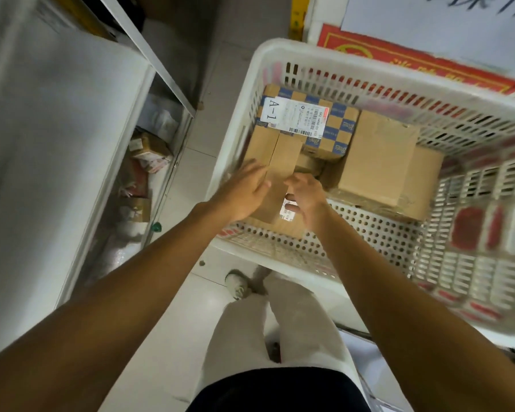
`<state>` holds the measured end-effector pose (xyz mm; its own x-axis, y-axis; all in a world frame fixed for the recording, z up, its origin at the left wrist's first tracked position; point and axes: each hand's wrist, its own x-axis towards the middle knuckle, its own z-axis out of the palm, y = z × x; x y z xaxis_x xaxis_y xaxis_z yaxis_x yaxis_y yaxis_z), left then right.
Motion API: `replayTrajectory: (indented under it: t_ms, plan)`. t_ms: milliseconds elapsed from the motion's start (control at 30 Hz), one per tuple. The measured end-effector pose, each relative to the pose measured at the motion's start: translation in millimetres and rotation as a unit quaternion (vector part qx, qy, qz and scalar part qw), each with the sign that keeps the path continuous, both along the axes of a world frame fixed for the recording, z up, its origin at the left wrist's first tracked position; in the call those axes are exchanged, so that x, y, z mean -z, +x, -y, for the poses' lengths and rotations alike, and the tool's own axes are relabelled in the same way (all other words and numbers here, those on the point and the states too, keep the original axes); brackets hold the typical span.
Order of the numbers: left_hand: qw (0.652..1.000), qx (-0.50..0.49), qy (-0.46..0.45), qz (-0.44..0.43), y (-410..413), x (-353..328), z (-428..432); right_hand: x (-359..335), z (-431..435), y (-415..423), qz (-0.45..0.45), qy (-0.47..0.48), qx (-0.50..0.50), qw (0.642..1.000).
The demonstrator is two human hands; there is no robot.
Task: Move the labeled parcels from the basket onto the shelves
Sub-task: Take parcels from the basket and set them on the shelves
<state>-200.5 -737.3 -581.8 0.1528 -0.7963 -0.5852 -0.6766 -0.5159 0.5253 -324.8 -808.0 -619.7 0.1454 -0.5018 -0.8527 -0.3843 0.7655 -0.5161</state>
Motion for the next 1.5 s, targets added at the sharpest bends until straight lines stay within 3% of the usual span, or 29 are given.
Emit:
replayTrajectory:
  t_ms: [133,267,333,433,567,700,833,1000,1200,1300,1433,1500]
  plan:
    - [0.979,-0.147,-0.045,-0.13,16.0,-42.9,-16.5,-43.1,-3.7,11.5,-0.028,-0.111,-0.079,0.99]
    - [0.954,-0.208,-0.16,-0.142,51.3,-107.0,-37.2,-111.3,-9.8,48.7,0.013,-0.208,-0.161,0.965]
    - [0.951,-0.217,-0.187,-0.115,75.2,-141.0,-53.6,-148.7,-18.2,70.4,0.066,-0.261,-0.181,0.946]
    - [0.958,-0.212,-0.192,-0.025,118.7,-186.8,-86.3,-208.5,-33.2,104.3,0.217,-0.259,-0.231,0.913]
    - [0.961,-0.207,-0.166,0.08,164.8,-245.2,-137.0,-278.3,-55.0,152.8,0.135,-0.366,-0.393,0.833]
    - [0.945,-0.245,-0.156,0.149,203.9,-289.8,-204.6,-329.1,-84.7,199.9,0.16,-0.417,-0.453,0.772]
    - [0.902,-0.326,-0.191,0.21,212.7,-337.9,-273.0,-373.0,-122.3,244.4,0.221,-0.446,-0.521,0.694]
    - [0.824,-0.431,-0.233,0.284,200.8,-393.1,-342.7,-429.5,-177.3,290.9,0.317,-0.465,-0.575,0.593]
    - [0.746,-0.499,-0.168,0.407,159.4,-442.2,-407.3,-475.0,-244.3,321.2,0.38,-0.488,-0.633,0.466]
    - [0.708,-0.551,-0.139,0.419,136.7,-459.1,-436.8,-489.7,-281.2,326.9,0.411,-0.476,-0.642,0.439]
    - [0.683,-0.613,-0.091,0.386,105.8,-473.4,-476.9,-500.7,-330.5,332.1,0.471,-0.416,-0.632,0.453]
    - [0.667,-0.632,-0.068,0.39,93.0,-479.0,-498.3,-503.0,-352.9,330.5,0.475,-0.415,-0.657,0.413]
